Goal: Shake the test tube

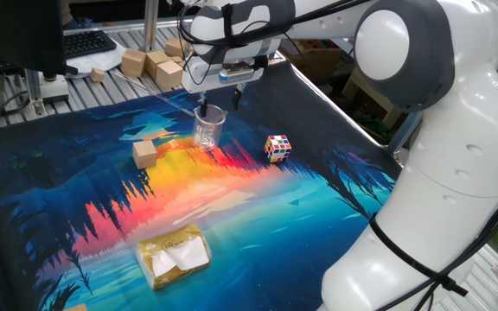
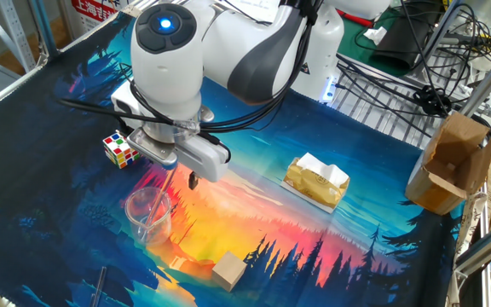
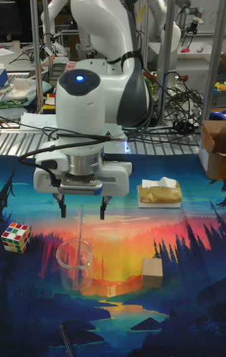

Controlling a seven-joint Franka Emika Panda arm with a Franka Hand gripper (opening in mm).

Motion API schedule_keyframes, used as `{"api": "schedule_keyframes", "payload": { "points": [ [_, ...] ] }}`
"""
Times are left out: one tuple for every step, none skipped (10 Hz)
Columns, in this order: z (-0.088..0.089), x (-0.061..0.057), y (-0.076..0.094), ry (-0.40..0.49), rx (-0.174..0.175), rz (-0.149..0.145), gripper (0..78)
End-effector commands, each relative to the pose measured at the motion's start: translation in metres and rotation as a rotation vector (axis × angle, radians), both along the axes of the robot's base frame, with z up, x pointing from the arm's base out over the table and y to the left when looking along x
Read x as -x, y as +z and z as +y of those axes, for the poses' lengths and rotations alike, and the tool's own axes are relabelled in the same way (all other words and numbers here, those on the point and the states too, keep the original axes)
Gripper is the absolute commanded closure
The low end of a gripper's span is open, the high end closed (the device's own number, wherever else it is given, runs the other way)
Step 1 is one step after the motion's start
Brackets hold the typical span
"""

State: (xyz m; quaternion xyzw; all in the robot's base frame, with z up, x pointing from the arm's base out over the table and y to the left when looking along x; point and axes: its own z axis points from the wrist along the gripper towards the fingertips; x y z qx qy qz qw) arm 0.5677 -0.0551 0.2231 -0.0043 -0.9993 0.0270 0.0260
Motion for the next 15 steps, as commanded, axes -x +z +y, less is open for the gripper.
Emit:
{"api": "schedule_keyframes", "payload": {
  "points": [
    [0.0118,0.0068,0.001,-0.003,-0.003,0.003,0.1],
    [0.0127,0.0082,0.0,-0.004,-0.003,0.002,0.1],
    [0.0134,0.0094,-0.0008,-0.003,-0.003,0.001,0.1],
    [0.0146,0.0118,-0.0024,-0.005,-0.003,0.001,0.1],
    [0.0156,0.0141,-0.0039,-0.008,-0.002,-0.004,0.1],
    [0.0151,0.0142,-0.0033,-0.006,-0.001,-0.004,0.1],
    [0.0138,0.0131,-0.0029,-0.004,-0.001,-0.002,0.1],
    [0.0112,0.0106,-0.0021,0.001,-0.002,-0.001,0.1],
    [0.0111,0.0106,-0.0021,0.005,-0.002,0.0,0.1],
    [0.011,0.0104,-0.0021,0.007,-0.001,0.0,0.1],
    [0.0103,0.0093,-0.0014,0.011,-0.001,0.002,0.1],
    [0.01,0.009,-0.0011,0.012,-0.001,0.003,0.1],
    [0.0084,0.0081,-0.0014,0.021,-0.003,0.004,0.1],
    [0.007,0.0079,-0.0022,0.026,-0.004,0.003,0.1],
    [0.0059,0.0076,-0.0028,0.028,-0.005,0.002,0.1]
  ]
}}
